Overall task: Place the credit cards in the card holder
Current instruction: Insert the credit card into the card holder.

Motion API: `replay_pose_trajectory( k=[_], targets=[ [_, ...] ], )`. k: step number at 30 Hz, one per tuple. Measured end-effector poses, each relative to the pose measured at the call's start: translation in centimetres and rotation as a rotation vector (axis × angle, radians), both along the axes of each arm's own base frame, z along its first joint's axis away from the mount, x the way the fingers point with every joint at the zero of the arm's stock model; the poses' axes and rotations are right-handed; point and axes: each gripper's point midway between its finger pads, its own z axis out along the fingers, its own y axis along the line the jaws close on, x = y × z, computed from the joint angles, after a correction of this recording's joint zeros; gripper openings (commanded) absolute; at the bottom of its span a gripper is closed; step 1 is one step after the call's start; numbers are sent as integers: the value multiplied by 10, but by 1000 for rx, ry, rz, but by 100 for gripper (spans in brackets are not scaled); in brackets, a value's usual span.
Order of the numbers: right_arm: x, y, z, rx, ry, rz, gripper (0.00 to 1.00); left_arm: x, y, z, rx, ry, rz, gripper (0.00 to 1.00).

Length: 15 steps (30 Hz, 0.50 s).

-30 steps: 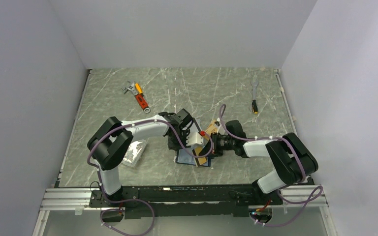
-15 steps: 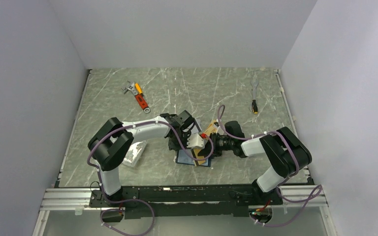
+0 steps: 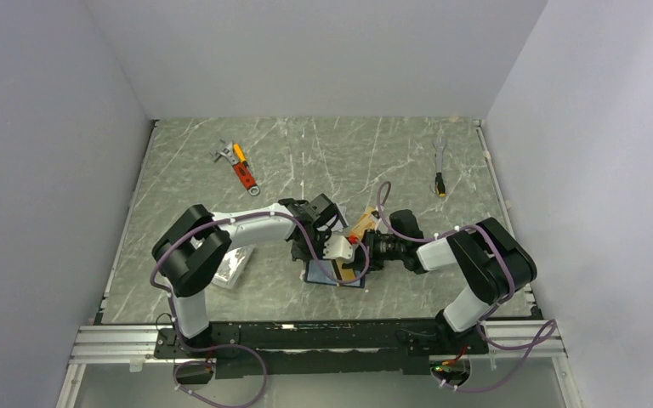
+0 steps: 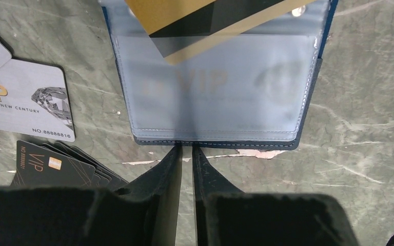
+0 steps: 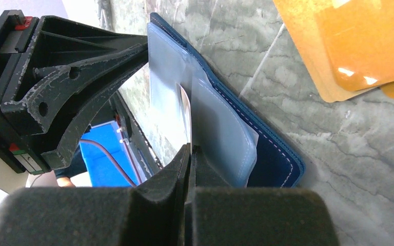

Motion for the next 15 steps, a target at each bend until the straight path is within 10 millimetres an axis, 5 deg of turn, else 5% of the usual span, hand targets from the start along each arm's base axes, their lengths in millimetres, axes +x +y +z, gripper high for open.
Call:
replay_pose_trajectory(
  k=[15],
  targets=[
    [5,-3,0,16,-23,-24,0,-10,-5,0,6,-3,-86,17]
  ],
)
